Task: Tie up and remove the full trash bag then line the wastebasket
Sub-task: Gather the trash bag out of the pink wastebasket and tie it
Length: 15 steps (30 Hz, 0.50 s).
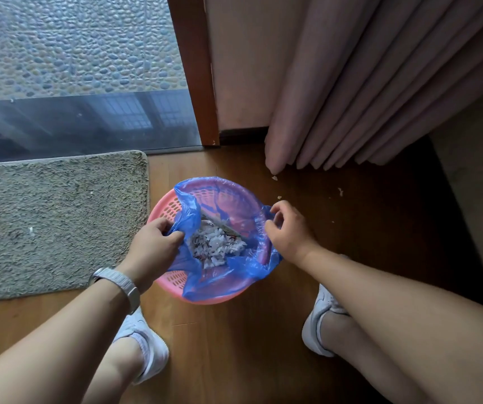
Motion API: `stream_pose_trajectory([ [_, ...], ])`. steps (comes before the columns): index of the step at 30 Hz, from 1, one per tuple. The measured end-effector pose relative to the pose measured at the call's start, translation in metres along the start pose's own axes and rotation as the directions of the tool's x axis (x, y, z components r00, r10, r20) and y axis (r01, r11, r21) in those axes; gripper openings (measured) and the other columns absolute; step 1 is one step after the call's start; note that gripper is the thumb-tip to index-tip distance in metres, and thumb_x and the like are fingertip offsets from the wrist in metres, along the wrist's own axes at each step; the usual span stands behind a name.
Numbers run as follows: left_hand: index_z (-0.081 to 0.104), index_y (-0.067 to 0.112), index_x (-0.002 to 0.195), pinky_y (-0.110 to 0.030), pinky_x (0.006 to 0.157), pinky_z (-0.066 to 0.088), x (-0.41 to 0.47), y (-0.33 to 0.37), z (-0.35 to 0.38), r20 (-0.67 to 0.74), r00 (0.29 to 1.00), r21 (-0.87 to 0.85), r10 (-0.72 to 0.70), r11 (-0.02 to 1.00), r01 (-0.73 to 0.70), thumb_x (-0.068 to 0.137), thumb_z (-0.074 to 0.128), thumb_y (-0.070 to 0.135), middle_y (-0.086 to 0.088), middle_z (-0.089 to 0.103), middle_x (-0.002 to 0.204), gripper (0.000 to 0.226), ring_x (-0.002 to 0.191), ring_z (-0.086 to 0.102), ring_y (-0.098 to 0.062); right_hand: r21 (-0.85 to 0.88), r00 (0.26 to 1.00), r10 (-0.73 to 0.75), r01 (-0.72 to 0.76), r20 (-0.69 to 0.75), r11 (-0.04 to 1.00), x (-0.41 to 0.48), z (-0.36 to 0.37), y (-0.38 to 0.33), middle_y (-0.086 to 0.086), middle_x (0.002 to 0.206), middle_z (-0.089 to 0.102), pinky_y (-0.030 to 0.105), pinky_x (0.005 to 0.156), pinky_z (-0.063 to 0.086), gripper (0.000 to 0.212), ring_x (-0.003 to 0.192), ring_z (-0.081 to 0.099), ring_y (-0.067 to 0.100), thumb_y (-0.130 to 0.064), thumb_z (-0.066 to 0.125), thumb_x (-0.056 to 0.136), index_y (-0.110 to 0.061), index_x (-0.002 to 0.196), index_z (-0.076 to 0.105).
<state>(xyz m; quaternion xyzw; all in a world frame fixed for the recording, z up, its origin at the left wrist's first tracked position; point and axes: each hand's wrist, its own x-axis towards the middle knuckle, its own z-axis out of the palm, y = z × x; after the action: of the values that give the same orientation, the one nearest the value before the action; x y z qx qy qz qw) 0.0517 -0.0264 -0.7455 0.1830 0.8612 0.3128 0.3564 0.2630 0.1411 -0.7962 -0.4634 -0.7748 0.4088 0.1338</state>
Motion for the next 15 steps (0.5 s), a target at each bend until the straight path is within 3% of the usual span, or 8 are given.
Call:
stream_pose_trajectory([
  [3, 0.064, 0.007, 0.08, -0.04, 0.062, 0.051, 0.004, -0.004, 0.0, -0.001, 1.0, -0.041, -0.017, 0.999, 0.017, 0.082, 0.061, 0.009, -0.016, 0.067, 0.073, 0.004, 0.064, 0.06, -0.023, -0.136, 1.0, 0.004, -0.007, -0.021, 0.991, 0.018, -0.007, 0.019, -0.001, 0.087, 0.053, 0.034, 0.07, 0.048, 0.02, 0.076, 0.053, 0.022, -0.023, 0.06, 0.076, -0.018, 0.094, 0.054],
  [6, 0.065, 0.009, 0.078, -0.032, 0.061, 0.048, 0.006, -0.006, 0.002, -0.004, 1.0, -0.07, -0.023, 0.997, 0.023, 0.082, 0.062, 0.008, -0.01, 0.067, 0.07, 0.005, 0.06, 0.06, -0.021, -0.253, 0.989, 0.103, -0.073, 0.108, 0.965, 0.038, -0.012, 0.036, 0.005, 0.113, 0.053, 0.038, 0.087, 0.049, 0.041, 0.097, 0.055, 0.022, -0.028, 0.063, 0.079, -0.017, 0.118, 0.055],
  [8, 0.065, 0.009, 0.077, -0.031, 0.06, 0.047, 0.005, -0.008, 0.003, -0.005, 1.0, -0.07, -0.022, 0.997, 0.021, 0.083, 0.063, 0.008, -0.008, 0.066, 0.068, 0.006, 0.057, 0.059, -0.02, -0.205, 0.954, 0.21, -0.166, 0.216, 0.965, 0.047, -0.011, 0.039, 0.004, 0.12, 0.052, 0.035, 0.089, 0.048, 0.048, 0.105, 0.054, 0.021, -0.03, 0.064, 0.082, -0.017, 0.127, 0.053],
  [11, 0.065, 0.011, 0.076, -0.031, 0.058, 0.047, 0.007, -0.011, 0.003, -0.015, 1.0, -0.067, -0.025, 0.997, 0.024, 0.082, 0.063, 0.008, -0.006, 0.066, 0.065, 0.008, 0.056, 0.059, -0.019, -0.113, 0.88, 0.277, -0.253, 0.386, 0.961, 0.057, -0.003, 0.034, -0.004, 0.104, 0.06, 0.027, 0.073, 0.045, 0.03, 0.092, 0.058, 0.012, -0.032, 0.061, 0.084, -0.022, 0.112, 0.06],
  [13, 0.065, 0.012, 0.076, -0.031, 0.058, 0.048, 0.008, -0.011, 0.003, -0.021, 0.999, -0.083, -0.031, 0.996, 0.029, 0.083, 0.064, 0.008, -0.004, 0.066, 0.063, 0.009, 0.055, 0.059, -0.018, -0.095, 0.877, 0.25, -0.231, 0.41, 0.968, 0.061, 0.002, 0.03, -0.002, 0.091, 0.066, 0.025, 0.064, 0.045, 0.013, 0.081, 0.06, 0.009, -0.028, 0.061, 0.085, -0.019, 0.093, 0.065],
  [15, 0.064, 0.013, 0.075, -0.03, 0.057, 0.048, 0.008, -0.01, 0.003, -0.023, 0.999, -0.096, -0.033, 0.995, 0.03, 0.084, 0.064, 0.009, -0.001, 0.065, 0.06, 0.01, 0.053, 0.059, -0.016, -0.077, 0.9, 0.219, -0.206, 0.377, 0.976, 0.066, 0.005, 0.025, 0.003, 0.078, 0.066, 0.025, 0.058, 0.043, 0.013, 0.072, 0.057, 0.014, -0.02, 0.061, 0.085, -0.009, 0.081, 0.066],
])
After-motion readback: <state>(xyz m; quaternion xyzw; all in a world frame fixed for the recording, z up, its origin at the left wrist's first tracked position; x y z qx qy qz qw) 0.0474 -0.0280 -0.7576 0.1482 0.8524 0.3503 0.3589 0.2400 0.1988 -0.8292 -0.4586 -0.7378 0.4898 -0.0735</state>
